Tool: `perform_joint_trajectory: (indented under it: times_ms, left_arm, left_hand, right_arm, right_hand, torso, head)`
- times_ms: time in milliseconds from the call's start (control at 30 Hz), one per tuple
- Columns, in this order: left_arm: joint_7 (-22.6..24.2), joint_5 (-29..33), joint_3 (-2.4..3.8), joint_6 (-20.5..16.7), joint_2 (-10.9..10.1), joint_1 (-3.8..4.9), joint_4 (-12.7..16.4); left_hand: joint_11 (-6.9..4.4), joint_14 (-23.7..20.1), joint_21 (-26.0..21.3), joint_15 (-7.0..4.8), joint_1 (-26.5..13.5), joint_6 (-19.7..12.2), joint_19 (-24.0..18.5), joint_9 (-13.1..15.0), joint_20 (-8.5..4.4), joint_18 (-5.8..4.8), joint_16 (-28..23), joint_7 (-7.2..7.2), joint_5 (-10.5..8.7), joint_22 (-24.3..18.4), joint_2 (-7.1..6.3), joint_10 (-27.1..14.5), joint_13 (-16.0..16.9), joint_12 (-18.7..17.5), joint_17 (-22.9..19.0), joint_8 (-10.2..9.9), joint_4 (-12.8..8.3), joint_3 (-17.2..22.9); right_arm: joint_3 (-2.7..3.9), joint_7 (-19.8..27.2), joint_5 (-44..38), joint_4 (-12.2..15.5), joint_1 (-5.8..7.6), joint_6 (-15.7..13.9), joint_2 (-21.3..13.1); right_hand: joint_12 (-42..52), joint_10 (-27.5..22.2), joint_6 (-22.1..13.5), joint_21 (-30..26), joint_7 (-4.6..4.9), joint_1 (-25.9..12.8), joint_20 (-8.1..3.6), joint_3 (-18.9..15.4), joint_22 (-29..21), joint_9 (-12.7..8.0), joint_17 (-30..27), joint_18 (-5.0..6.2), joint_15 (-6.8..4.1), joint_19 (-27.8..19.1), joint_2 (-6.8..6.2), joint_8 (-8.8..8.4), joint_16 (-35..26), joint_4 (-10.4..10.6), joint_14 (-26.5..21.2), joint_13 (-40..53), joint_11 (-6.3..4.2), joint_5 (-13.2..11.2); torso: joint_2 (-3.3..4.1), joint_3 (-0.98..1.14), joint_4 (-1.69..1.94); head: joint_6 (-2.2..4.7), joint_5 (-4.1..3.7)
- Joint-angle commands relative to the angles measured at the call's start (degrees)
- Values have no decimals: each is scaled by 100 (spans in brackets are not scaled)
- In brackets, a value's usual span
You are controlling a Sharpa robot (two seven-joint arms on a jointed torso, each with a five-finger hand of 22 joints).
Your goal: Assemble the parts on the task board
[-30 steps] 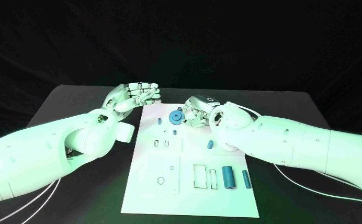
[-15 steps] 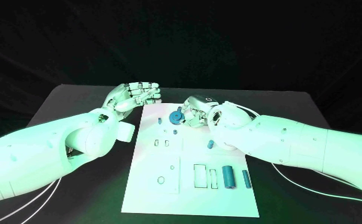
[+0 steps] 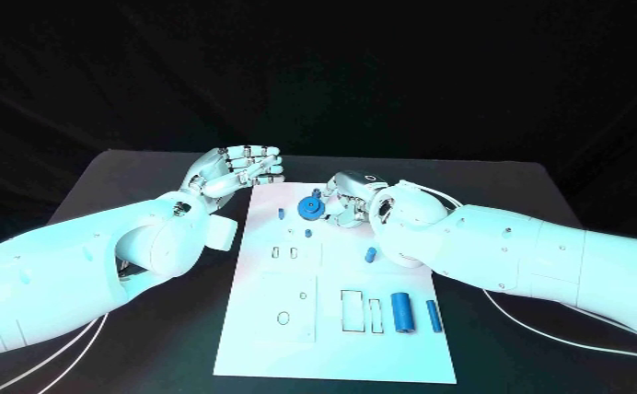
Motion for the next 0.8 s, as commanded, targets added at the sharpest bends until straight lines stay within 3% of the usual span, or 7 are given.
perform_joint_trajectory:
  times_ms: [33, 133, 300, 367, 533, 800]
  left_arm:
    - [38, 13, 4, 93, 5, 6, 1]
    - [42, 13, 4, 96, 3, 6, -22]
    - [49, 21, 3, 96, 1, 6, -73]
    - [53, 27, 3, 99, -1, 6, -89]
    - [54, 37, 1, 123, -4, 5, -109]
    - [50, 41, -2, 165, 10, 3, -112]
  left_hand:
    - [9, 46, -22, 13, -4, -17, 24, 5, -2, 65, -21, 408, -19, 5, 40, -11, -4, 18, -6, 24, -30, -6]
    - [9, 46, -22, 13, -4, -17, 24, 5, -2, 65, -21, 408, -19, 5, 40, -11, -4, 18, -6, 24, -30, -6]
    - [9, 46, -22, 13, -4, -17, 24, 5, -2, 65, -21, 408, -19, 5, 40, -11, -4, 18, -6, 24, -30, -6]
    - [9, 46, -22, 13, -4, -17, 24, 5, -2, 65, -21, 408, -19, 5, 40, -11, -4, 18, -6, 24, -30, -6]
    - [8, 65, -31, 12, -5, -12, 30, 7, -2, 64, -48, 406, -20, 4, 37, -7, -4, 23, -11, 32, -35, -5]
    - [-6, 121, -38, -2, -6, 27, 36, 15, -4, 67, -47, 393, -20, 4, 39, 39, 3, 49, -7, 57, -38, -1]
  right_arm:
    - [1, 69, -45, 85, 2, -211, -107]
    - [8, 201, 48, 270, 25, -532, -334]
    - [21, 695, 452, 624, 126, -691, -768]
    - [24, 963, 719, 786, 182, -661, -990]
    - [28, 1565, 1302, 1118, 305, -479, -1566]
    - [27, 2006, 1721, 1164, 363, -157, -2132]
  right_hand:
    - [2, 23, 18, 18, 8, 24, -9, -4, 539, -6, 1129, -34, 42, 38, -7, 15, 30, -13, 513, 346, 4, -6]
    - [4, 28, 27, 20, 6, 44, -9, 12, 543, -6, 1119, -35, 41, 41, 6, 16, 27, -26, 511, 350, 2, -3]
    - [-9, 15, 37, -20, 8, 150, -10, 54, 505, -11, 1075, -24, 39, 11, -14, 6, 14, -114, 501, 335, 1, -2]
    - [-39, -15, 49, -91, 13, 269, -11, 117, 435, -16, 1009, -3, 41, -45, -17, -3, -6, -209, 484, 304, 3, -2]
    - [-99, -84, 48, -192, 24, 394, -7, 178, 340, -28, 930, 24, 46, -123, -68, -25, -33, -335, 464, 234, 11, -7]
    - [-203, -202, 3, -269, 45, 524, 4, 214, 282, -51, 909, 40, 59, -178, -180, -77, -45, -501, 456, 116, 29, 105]
  torso:
    - [-6, 3, -8]
    - [-15, 1, -13]
    - [-30, 11, -18]
    - [-35, 15, -21]
    - [-68, 38, -71]
    - [-89, 82, -125]
  head:
    - [4, 5]
    - [22, 0]
    - [46, -16]
    - [60, -25]
    - [69, -25]
    - [74, -31]
